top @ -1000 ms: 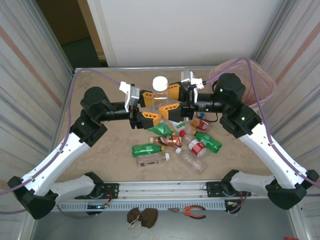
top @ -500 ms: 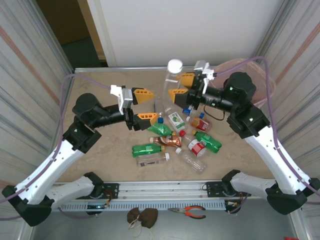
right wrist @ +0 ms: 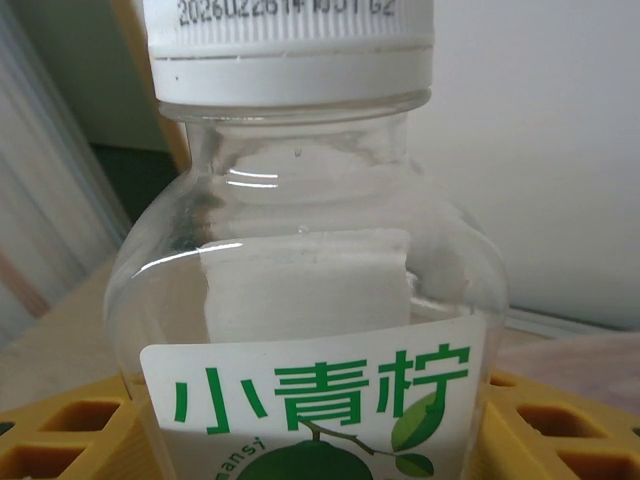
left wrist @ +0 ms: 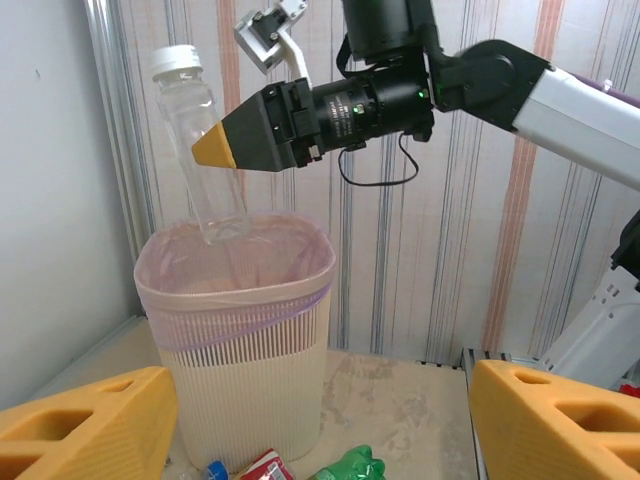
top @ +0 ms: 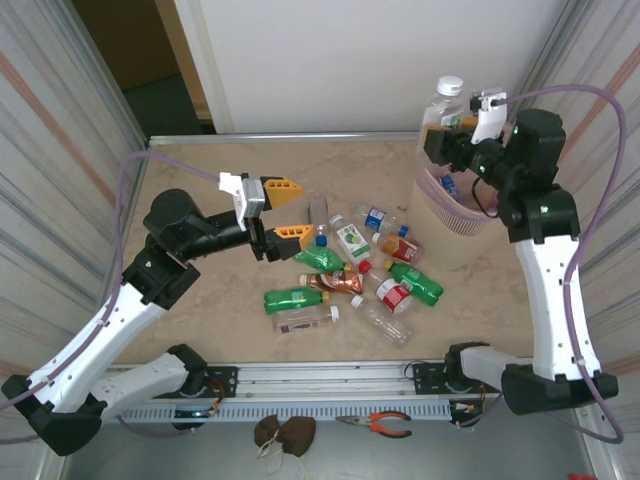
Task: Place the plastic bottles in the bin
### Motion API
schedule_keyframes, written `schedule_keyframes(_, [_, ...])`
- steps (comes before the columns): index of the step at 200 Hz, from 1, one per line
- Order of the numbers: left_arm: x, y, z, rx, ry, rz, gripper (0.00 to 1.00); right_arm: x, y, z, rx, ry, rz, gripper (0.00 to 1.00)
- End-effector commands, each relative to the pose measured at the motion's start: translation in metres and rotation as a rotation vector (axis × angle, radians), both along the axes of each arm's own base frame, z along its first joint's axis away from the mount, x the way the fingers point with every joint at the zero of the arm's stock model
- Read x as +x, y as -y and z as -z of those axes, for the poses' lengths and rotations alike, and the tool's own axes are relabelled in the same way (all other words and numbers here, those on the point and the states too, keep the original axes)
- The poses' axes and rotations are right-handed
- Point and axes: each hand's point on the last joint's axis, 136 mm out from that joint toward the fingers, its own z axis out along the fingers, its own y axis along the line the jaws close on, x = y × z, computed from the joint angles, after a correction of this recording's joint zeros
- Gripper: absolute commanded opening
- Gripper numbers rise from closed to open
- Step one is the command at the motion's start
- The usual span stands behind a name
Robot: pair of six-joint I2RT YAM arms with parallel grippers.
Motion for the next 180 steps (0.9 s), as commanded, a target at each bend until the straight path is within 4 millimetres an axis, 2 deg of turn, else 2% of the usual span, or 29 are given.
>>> schedule_keyframes(1, [0.002,0.003,0.005,0.022,0.008,0.000,0.76,0.002,0.020,0.028,-0.122,-0.122,0.000,0.55])
schedule_keyframes(53, [0.005,0.005,0.022,0.093,0.014,-0.003,0.76,0.011,0.061,0.091,-0.343,-0.396,0.069,0.53])
schedule_keyframes(79, [0.008,0.005,0.026,0.099,0.006,0.002,0.76,0.008,0.075,0.127,-0.428,-0.560,0.061,0.52])
schedule_keyframes(80, [0.008,0.006,0.027,0.101,0.005,0.002,0.76,0.008,0.075,0.122,-0.429,-0.548,0.064,0.52])
schedule_keyframes(136, [0.015,0.007,0.035,0.100,-0.012,0.004,0.76,-0.001,0.081,0.179,-0.497,-0.793,-0.030,0.52])
schedule_keyframes(154, [0.017,0.008,0.037,0.105,-0.019,0.005,0.76,-0.002,0.077,0.191,-0.507,-0.830,-0.079,0.52])
schedule_keyframes(157, [0.018,0.008,0.038,0.106,-0.020,0.004,0.76,-0.005,0.077,0.202,-0.504,-0.862,-0.091,0.52])
schedule_keyframes(180, [0.020,0.008,0.040,0.109,-0.027,0.000,0.76,-0.003,0.072,0.219,-0.494,-0.903,-0.143,0.53])
